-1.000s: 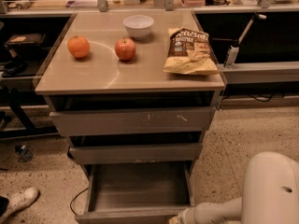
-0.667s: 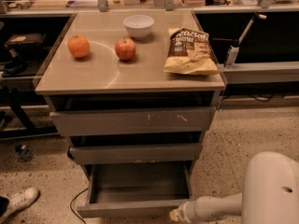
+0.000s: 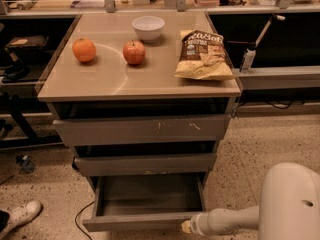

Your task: Close bottom drawer

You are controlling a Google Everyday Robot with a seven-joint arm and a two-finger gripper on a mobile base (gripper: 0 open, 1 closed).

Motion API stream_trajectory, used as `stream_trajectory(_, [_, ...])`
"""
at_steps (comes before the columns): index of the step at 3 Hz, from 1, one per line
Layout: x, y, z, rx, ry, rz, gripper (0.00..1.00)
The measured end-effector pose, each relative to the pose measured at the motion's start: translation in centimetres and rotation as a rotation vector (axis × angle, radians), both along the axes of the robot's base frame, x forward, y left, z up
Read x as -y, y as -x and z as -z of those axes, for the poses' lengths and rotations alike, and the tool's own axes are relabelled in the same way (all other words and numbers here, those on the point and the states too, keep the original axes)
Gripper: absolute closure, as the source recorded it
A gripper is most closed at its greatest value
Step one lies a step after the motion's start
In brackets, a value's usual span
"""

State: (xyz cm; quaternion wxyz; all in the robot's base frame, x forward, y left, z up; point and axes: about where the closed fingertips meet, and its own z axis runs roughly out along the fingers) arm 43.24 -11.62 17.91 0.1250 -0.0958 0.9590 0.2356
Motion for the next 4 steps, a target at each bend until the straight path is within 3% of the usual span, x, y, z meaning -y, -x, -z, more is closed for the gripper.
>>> stream_trajectory(1, [0.2, -2.7, -1.1, 0.048, -0.021, 0.058, 1.0])
stream_trajectory(2, [0.7, -8.8, -2.1, 0.133, -0.027, 0.146, 1.0])
stream_trajectory(4, [1.0, -10.0, -2.1, 0.157, -0.005, 0.169, 1.0])
